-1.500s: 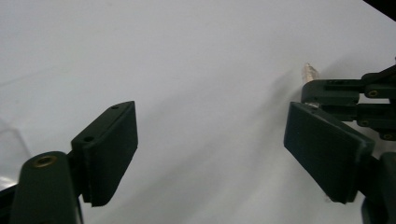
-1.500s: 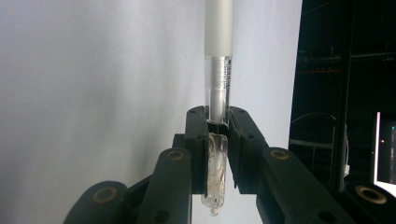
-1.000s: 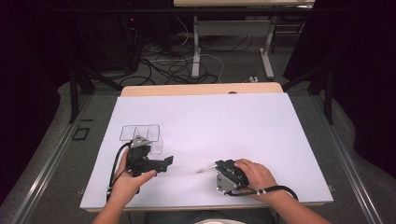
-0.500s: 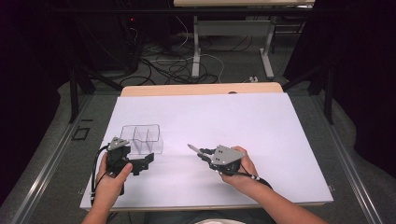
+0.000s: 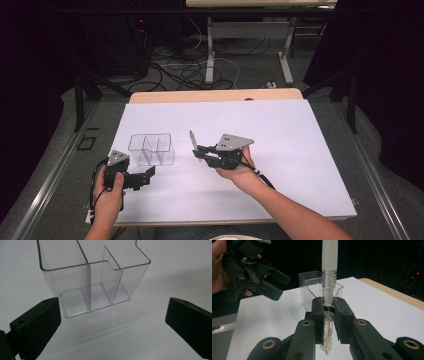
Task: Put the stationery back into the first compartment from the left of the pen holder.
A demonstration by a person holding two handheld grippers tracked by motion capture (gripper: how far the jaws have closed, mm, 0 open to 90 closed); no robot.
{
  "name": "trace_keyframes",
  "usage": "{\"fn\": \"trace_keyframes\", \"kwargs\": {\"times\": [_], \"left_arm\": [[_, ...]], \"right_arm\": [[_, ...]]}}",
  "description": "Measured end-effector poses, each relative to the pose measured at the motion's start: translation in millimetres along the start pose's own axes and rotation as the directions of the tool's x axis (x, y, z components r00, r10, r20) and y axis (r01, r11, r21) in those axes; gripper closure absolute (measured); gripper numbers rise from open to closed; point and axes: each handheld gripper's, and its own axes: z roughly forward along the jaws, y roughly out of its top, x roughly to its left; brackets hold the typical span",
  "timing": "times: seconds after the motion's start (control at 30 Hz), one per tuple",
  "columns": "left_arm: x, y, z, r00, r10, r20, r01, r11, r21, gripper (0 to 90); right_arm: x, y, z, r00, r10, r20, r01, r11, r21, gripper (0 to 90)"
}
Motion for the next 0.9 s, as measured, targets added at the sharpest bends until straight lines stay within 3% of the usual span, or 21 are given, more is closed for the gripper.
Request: {"fn": "trace_keyframes", "kwargs": {"times": [0.13, 0.47, 0.9], "left_arm": [[2.4, -1.6, 1.0, 0.9999, 0.013, -0.01, -0.013, 0.9999, 0.008, 0.4], [5.1, -4.6, 2.3, 1.0, -0.007, -0.005, 0.007, 1.0, -0.002, 0.4], [7.2, -5.6, 1.8, 0.9999, -0.016, -0.003, 0.016, 0.9997, -0.016, 0.5]], "right_arm": [[-2.2, 7.0, 12.1, 1.0, 0.006, -0.006, -0.006, 1.0, 0.012, 79.4], [-2.8, 25.6, 35.7, 0.998, 0.063, 0.005, -0.063, 0.997, -0.053, 79.4], [-2.9, 52.1, 62.2, 0.9928, 0.12, 0.002, -0.12, 0.992, -0.029, 79.4]]}}
